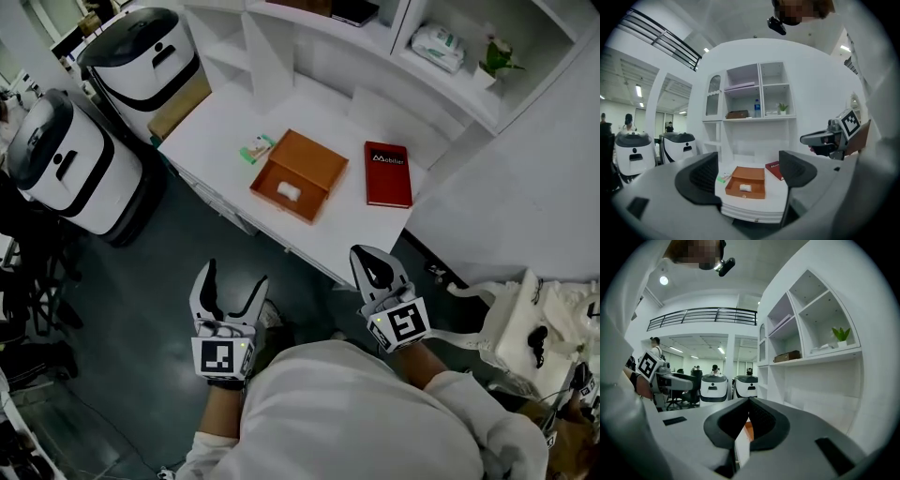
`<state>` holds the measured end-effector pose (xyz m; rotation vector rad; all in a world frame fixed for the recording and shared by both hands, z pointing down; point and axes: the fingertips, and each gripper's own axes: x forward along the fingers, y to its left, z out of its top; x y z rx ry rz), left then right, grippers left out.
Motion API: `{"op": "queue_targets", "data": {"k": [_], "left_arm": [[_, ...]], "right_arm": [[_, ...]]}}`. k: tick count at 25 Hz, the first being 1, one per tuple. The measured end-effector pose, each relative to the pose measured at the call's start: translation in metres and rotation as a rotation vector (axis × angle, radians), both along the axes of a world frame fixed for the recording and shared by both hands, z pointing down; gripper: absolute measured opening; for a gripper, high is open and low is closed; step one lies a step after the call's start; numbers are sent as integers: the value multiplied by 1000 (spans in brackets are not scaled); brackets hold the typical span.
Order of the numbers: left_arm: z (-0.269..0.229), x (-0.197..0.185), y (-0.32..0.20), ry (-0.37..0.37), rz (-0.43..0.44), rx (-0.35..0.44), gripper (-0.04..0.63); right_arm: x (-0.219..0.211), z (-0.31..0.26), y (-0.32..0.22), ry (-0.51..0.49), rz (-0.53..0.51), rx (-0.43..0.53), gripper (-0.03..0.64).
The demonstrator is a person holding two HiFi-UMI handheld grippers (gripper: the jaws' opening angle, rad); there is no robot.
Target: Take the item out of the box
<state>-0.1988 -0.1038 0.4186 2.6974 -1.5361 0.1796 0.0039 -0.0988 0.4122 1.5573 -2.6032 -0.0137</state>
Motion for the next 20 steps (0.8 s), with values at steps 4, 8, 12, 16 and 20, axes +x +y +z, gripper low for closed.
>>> {"op": "queue_targets", "data": {"k": [4,8,12,16,20], "left_arm": [[3,-20,-36,-3,54,-25,408],[10,-34,-66,2,116,-48,408],[21,-35,-89,-6,181,-73,408],[30,-18,-109,-49,256,-81,407],[43,2,-135,-109,309,-97,400]], "right_arm": [[-28,-6,-29,11,46,2,23],[-52,-6,-48,15,98,-3,23],[-68,-6,-59,27,123,-8,23],[-63,-3,-73,27,148,-21,23],[-54,1,-96,8,153,-24,23]]}}
